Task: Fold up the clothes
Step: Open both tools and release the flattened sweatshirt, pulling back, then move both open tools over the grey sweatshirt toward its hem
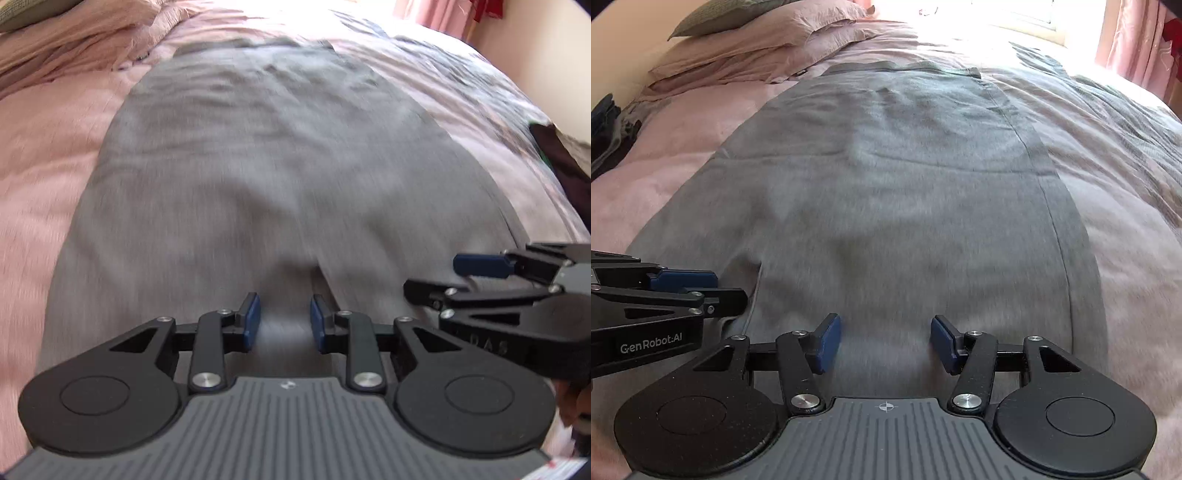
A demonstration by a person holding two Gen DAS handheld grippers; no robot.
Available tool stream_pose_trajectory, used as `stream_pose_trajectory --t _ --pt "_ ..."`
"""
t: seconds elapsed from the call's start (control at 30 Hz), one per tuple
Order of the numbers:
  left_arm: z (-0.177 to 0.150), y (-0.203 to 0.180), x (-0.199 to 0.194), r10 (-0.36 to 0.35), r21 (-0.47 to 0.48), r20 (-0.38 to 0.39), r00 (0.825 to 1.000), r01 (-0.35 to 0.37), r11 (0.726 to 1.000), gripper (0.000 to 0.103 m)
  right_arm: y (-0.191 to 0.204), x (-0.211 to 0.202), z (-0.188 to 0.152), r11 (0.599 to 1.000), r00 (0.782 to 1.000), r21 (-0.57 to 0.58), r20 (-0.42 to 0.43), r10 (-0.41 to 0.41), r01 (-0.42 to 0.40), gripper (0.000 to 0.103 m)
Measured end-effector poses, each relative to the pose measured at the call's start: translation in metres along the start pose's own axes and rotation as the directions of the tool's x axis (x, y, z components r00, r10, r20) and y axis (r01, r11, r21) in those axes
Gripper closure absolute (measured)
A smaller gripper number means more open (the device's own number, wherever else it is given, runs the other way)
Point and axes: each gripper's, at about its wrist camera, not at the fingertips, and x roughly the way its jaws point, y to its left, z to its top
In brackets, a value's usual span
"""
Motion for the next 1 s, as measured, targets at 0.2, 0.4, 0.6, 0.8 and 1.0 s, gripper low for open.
stream_pose_trajectory --t 0.2,0.4,0.6,0.8,1.0 --pt "-0.097 -0.023 -0.059 0.048 0.003 -0.097 0.994 -0.048 0.999 0.076 0.013 -0.057 -0.093 0.999 0.988 -0.029 -0.149 -0.042 0.038 0.048" --pt "-0.126 -0.023 -0.105 0.053 -0.083 -0.3 0.952 -0.082 0.993 0.072 0.01 -0.086 -0.105 1.0 0.925 0.012 -0.379 0.009 -0.005 0.047" --pt "-0.086 -0.023 -0.177 0.112 -0.129 -0.295 0.949 -0.156 0.979 0.064 -0.001 -0.159 -0.04 0.995 0.963 0.091 -0.261 0.064 -0.041 0.047" --pt "-0.037 -0.041 -0.255 0.165 -0.118 -0.119 0.979 -0.179 0.977 0.047 0.005 -0.235 0.008 0.993 0.994 0.097 -0.087 0.071 -0.062 0.047" --pt "-0.02 -0.064 -0.306 0.191 -0.087 -0.019 0.981 -0.192 0.978 0.036 0.009 -0.289 0.013 0.993 0.996 0.087 -0.039 0.079 -0.075 0.046"
